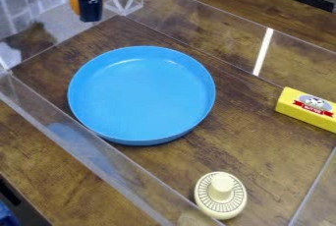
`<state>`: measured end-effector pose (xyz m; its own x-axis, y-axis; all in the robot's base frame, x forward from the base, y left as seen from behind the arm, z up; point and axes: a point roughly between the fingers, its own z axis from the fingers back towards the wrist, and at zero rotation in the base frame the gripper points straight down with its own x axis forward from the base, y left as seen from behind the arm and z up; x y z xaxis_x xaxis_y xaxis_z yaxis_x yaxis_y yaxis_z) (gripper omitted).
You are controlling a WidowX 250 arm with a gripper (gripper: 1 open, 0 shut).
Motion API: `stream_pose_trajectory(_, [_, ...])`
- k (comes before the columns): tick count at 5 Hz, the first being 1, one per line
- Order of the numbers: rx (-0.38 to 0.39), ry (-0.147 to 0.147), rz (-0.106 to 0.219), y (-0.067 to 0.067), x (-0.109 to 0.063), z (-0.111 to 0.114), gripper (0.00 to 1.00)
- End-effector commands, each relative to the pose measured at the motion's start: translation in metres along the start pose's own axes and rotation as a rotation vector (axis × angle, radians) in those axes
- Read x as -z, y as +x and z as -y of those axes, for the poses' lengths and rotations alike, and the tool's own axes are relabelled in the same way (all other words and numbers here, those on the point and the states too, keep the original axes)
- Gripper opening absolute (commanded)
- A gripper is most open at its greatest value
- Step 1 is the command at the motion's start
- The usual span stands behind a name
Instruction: Put the orange ball in the blue tray
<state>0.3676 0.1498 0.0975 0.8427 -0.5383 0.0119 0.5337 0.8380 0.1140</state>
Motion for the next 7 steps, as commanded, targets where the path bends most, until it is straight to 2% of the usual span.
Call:
stream_pose_trajectory(1, [0.025,0.056,0.048,0.019,-0.022,-0.002,0.00])
stream_pose_trajectory(3, [0.037,0.040,0.058,0.030,-0.007,0.002,0.00])
stream_pose_trajectory(5, [0.079,0.015,0.068,0.032,0.012,0.013,0.00])
stream_pose_trajectory(7, [0.124,0.006,0.061,0.036,0.019,0.017,0.00])
